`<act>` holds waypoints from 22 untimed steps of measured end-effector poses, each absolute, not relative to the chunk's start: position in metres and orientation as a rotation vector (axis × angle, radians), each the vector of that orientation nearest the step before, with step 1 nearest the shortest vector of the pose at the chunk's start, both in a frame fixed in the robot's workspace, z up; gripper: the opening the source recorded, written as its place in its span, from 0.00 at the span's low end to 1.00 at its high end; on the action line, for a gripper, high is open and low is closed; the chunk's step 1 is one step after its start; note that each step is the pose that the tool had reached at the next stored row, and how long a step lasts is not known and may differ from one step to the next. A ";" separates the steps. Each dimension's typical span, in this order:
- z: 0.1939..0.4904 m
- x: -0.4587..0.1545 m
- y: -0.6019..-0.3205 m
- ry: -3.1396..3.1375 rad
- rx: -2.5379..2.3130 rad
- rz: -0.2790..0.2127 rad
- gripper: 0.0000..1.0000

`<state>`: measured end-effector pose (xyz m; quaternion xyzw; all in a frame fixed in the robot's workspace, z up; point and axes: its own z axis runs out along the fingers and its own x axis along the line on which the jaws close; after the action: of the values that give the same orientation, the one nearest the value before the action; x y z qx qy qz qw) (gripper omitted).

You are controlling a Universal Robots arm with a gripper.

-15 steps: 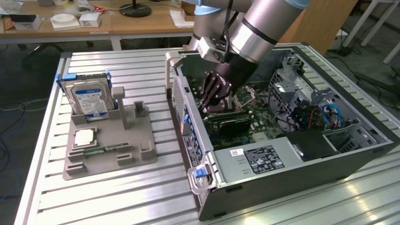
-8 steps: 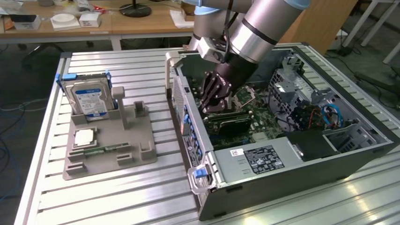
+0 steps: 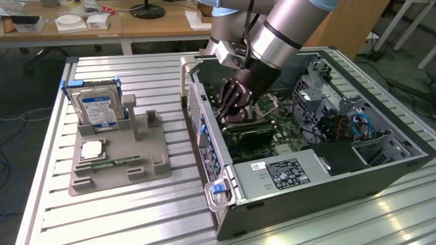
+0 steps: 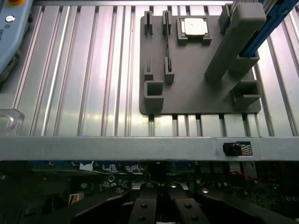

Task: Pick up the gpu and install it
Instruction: 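Press down on the gpu until it lock into place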

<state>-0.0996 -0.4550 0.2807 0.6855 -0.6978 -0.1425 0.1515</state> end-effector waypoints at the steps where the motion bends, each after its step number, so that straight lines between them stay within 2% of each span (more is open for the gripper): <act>1: 0.281 -0.100 -0.455 -2.003 1.968 -0.409 0.10; 22: 0.282 -0.092 -0.446 -2.003 1.968 -0.410 0.10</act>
<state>-0.0924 -0.4458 0.2823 0.6855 -0.6977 -0.1426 0.1513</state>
